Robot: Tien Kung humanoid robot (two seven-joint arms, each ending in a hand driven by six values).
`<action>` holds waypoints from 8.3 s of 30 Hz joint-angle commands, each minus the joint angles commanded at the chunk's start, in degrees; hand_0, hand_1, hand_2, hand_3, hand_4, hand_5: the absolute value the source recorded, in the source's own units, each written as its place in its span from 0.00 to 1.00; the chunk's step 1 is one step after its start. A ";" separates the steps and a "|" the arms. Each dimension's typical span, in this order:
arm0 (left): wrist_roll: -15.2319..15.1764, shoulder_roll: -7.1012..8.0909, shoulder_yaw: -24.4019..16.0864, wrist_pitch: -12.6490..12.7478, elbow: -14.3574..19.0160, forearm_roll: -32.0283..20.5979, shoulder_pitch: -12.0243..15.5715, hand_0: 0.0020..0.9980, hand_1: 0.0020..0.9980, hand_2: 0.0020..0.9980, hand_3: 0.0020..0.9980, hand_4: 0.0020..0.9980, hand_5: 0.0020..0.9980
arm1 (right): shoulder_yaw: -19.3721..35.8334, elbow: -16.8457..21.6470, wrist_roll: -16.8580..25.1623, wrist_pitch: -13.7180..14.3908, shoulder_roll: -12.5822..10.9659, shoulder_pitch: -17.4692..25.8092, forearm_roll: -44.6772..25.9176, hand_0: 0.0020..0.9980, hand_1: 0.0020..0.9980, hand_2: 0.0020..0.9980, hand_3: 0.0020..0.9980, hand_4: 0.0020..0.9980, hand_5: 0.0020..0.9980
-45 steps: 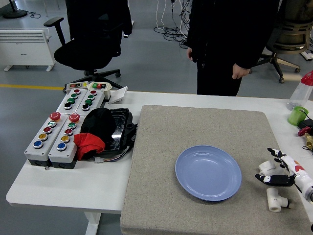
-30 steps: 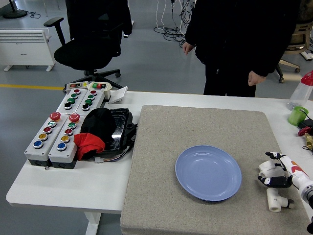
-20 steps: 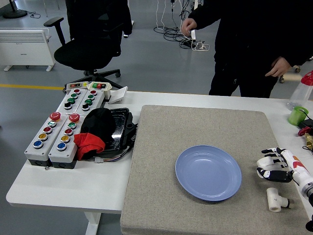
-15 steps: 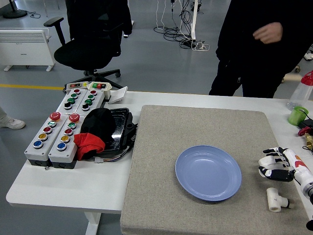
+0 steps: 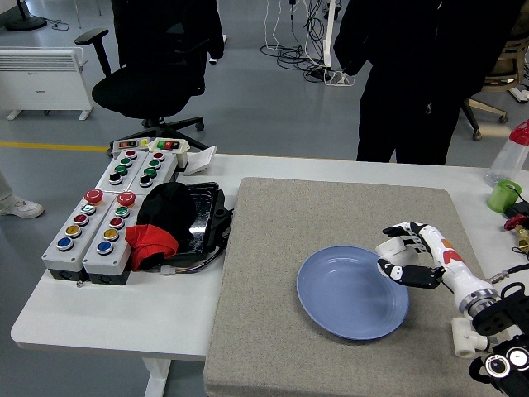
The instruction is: Pick pipe place plate twice
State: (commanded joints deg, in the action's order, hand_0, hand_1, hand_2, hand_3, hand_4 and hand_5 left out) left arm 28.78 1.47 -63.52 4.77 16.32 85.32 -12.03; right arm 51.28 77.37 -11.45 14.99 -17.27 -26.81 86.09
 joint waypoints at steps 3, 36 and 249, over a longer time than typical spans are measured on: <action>0.05 -0.06 -0.01 -0.03 0.05 0.09 0.10 0.66 0.63 0.65 0.59 0.45 1.00 | -3.88 -2.88 0.19 1.01 1.69 -2.18 2.07 0.17 0.34 0.52 0.65 0.66 0.13; 0.19 -0.01 0.21 -0.08 0.15 -0.41 0.39 0.66 0.63 0.65 0.59 0.45 1.00 | -5.10 -0.84 2.93 -5.73 3.32 -3.46 3.79 1.00 1.00 1.00 1.00 0.85 0.23; 2.54 0.05 -8.23 -1.37 0.72 10.54 0.54 0.66 0.63 0.64 0.59 0.44 1.00 | 44.86 -1.22 16.68 -2.39 1.63 20.56 -76.71 0.83 0.79 0.83 0.83 0.56 0.82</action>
State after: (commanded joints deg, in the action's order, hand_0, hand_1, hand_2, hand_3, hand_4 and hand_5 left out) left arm 31.32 1.53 -71.75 3.40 17.04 95.86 -11.49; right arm 96.14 76.15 5.24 12.60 -15.63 -6.25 9.38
